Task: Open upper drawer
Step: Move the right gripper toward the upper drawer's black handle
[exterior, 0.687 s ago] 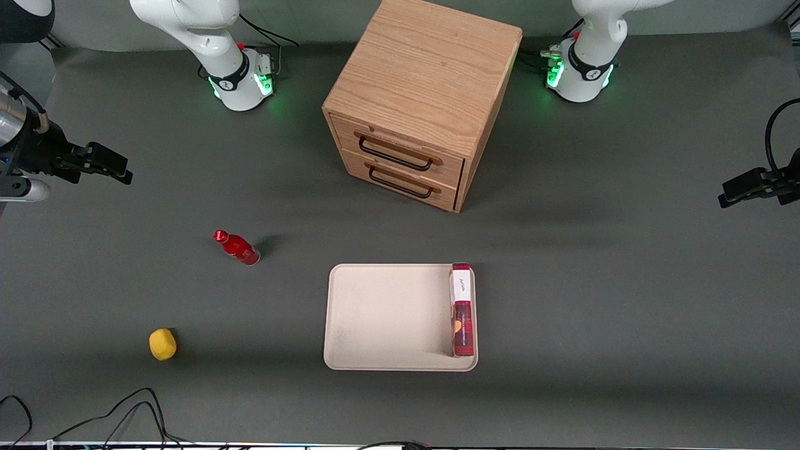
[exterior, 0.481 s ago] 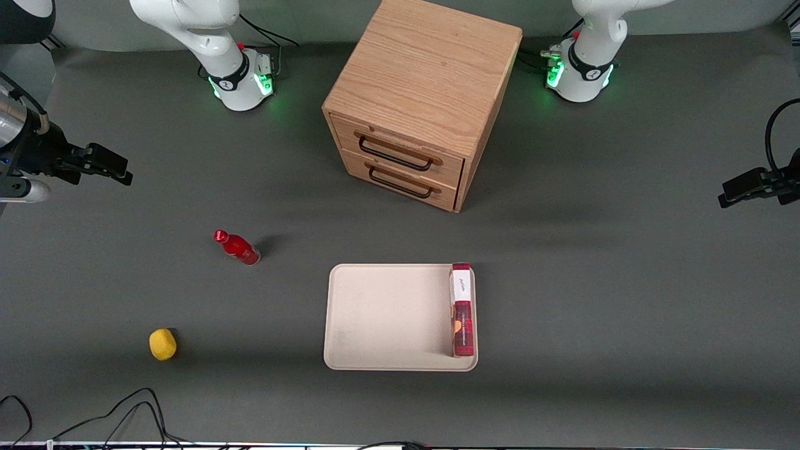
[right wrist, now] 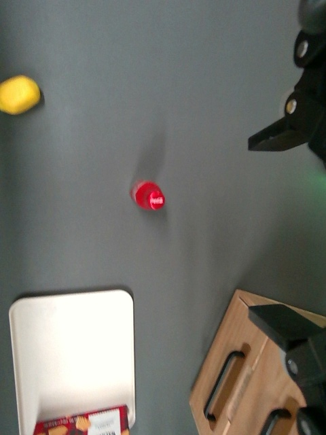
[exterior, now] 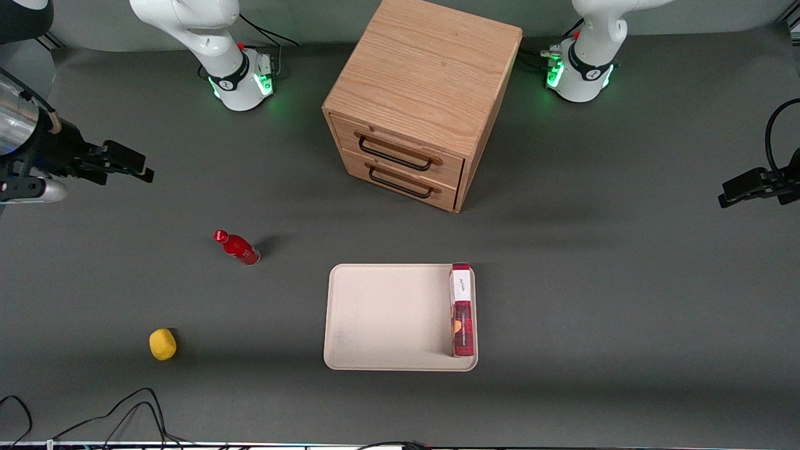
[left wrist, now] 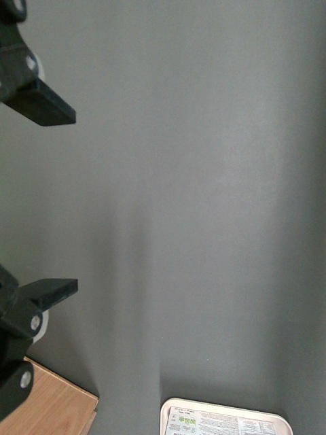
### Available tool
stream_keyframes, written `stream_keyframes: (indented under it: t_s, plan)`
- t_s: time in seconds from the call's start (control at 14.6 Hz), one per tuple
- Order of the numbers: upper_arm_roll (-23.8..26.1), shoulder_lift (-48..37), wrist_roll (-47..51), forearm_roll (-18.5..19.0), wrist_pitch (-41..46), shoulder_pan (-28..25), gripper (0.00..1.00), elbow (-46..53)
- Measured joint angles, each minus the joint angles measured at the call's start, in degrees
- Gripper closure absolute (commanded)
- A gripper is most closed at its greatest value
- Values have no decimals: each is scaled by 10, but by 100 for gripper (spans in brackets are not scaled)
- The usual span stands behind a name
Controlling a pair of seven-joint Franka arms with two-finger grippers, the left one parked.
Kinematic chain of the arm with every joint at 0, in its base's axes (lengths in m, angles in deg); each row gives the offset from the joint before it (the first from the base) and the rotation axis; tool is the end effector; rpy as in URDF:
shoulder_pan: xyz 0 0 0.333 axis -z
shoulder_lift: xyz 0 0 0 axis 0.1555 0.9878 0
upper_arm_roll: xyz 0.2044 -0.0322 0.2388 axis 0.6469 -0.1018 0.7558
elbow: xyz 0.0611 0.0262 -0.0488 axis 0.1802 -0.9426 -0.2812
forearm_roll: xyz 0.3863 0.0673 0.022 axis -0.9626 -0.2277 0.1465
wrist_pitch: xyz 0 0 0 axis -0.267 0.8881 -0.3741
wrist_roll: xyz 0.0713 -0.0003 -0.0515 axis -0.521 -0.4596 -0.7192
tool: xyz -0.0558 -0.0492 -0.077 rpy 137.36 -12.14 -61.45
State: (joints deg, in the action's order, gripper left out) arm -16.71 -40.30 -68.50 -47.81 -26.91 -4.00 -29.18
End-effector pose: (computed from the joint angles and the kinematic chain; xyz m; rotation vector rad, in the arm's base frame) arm 0.5491 0.0533 0.6160 -2.9852 0.0666 0.1167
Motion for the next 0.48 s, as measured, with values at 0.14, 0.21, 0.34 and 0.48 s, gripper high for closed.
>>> stream_keyframes:
  t_s: [0.14, 0.21, 0.34, 0.48]
  plan:
    - [5, 4, 0, -7, -2, -27, 0, 0]
    - [7, 6, 0, -8, -6, -49, 0, 0]
    - [9, 19, 1, -9, -9, -96, 0, 12]
    - [12, 41, 1, -10, -9, -137, 0, 31]
